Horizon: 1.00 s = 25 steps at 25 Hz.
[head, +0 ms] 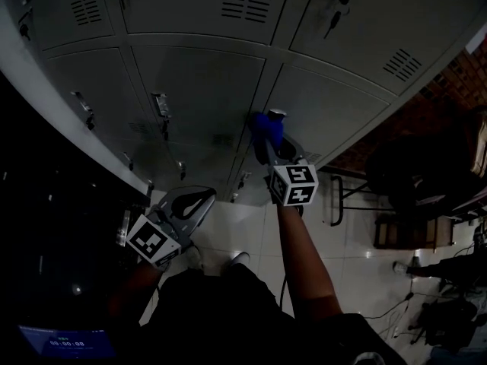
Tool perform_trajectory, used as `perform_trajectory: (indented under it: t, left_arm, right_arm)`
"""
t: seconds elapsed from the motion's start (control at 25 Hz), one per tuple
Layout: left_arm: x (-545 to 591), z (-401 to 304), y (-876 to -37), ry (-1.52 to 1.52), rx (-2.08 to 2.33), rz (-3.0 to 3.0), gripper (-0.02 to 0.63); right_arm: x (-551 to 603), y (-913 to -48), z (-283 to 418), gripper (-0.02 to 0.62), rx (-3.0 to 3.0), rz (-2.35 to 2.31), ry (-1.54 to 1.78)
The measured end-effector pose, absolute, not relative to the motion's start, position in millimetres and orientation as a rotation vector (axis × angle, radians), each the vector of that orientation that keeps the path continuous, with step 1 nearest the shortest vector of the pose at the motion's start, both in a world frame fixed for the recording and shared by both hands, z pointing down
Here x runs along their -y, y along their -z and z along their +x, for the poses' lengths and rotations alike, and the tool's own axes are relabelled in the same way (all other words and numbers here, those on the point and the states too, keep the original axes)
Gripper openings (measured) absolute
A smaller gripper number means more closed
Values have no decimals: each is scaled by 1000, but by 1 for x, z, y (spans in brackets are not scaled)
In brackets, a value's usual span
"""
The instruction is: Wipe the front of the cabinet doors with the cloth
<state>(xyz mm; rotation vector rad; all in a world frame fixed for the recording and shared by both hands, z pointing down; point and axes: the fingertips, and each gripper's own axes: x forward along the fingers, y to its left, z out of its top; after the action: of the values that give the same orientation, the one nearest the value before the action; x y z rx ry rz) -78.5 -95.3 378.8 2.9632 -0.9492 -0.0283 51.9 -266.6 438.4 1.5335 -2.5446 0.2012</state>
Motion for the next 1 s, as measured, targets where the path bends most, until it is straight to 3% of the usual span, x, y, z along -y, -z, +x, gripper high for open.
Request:
perform_trajectory:
  t: [0.36, 1.0]
  left_arm:
    - [153, 5, -365, 67, 798, 3041, 0]
    - [164, 133, -393, 38, 659, 3035, 0]
  right_arm:
    - [264, -437, 91, 84, 2513, 1586, -137]
    - [247, -475, 272, 84, 2371, 1874, -284]
